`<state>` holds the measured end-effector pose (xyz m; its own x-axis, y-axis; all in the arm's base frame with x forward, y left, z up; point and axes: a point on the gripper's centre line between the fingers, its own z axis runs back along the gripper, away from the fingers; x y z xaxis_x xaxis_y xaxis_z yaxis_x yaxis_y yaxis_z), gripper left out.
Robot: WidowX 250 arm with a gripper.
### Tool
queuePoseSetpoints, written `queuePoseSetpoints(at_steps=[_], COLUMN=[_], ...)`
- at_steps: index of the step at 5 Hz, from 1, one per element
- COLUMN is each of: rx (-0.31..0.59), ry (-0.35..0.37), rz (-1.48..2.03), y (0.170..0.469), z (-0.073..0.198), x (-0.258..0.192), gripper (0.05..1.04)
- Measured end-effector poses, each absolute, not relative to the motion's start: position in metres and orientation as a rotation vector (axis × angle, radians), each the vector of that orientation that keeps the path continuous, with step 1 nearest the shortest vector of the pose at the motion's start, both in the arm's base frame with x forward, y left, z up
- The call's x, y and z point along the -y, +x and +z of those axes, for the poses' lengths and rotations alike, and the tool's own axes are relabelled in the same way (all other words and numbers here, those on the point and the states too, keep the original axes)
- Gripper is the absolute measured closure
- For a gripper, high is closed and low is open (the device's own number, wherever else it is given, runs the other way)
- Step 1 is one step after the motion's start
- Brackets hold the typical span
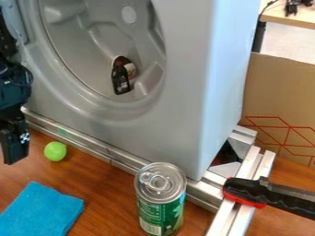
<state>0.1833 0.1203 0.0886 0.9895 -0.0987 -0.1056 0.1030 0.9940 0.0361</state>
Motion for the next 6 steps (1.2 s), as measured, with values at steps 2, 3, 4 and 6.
queuePoseSetpoints(at_steps=[2,3,4,6], rx=[0.053,0.145,0.209,0.335], ry=[-0.041,-0.080,-0.108,-0.084], rz=[-0.161,-0.211,-0.225,-0.192], y=[0.207,0.234,0.248,0.277], z=[0.085,0.085,0.091,0.114], x=[-0.106,-0.084,-0.077,-0.080], gripper=[0.079,0.079,0.079,0.079])
